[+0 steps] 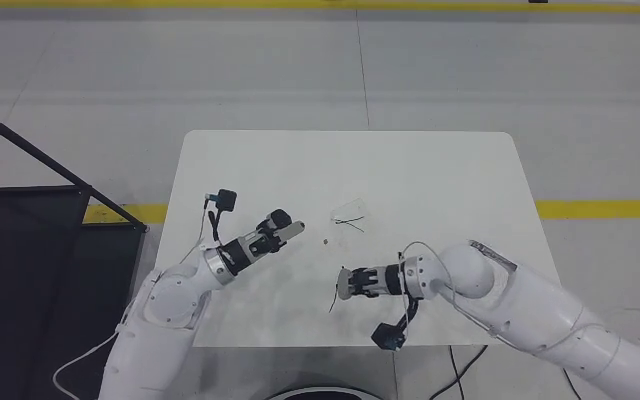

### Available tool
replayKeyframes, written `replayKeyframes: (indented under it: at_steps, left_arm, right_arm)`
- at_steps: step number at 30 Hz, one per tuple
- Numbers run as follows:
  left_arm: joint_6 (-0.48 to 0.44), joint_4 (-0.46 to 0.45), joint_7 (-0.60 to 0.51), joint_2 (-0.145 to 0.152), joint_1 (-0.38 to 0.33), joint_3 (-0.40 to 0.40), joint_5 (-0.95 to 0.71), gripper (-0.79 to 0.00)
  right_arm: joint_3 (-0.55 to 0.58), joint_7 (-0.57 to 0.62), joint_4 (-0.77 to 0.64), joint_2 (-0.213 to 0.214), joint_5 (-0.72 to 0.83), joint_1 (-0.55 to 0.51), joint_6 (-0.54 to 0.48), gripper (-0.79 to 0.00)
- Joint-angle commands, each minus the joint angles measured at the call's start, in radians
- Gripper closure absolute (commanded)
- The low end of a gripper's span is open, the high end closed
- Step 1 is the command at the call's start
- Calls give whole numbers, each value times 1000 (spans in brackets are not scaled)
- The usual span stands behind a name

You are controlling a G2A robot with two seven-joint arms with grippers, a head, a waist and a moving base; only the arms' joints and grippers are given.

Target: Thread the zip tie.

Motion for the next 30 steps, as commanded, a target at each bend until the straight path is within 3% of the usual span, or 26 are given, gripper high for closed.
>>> replayKeyframes:
  at_steps: [1,5,17,25,30]
  left_arm:
    - [-16,8,-57,4,-8,6,-21,-785]
    - [-25,27,-152,13,-22,15,-45,-785]
    - [-25,27,-152,13,-22,15,-45,-785]
    - [-10,76,-165,8,-82,87,-135,-785]
    - [-42,136,-256,8,-129,126,-259,-785]
  right_arm:
    - [16,-66,20,7,9,-8,67,0]
    - [27,-127,48,10,15,-16,113,0]
    - [27,-127,48,10,15,-16,113,0]
    - [45,-394,152,-20,113,-28,448,0]
    - [54,-436,219,-51,177,-18,492,0]
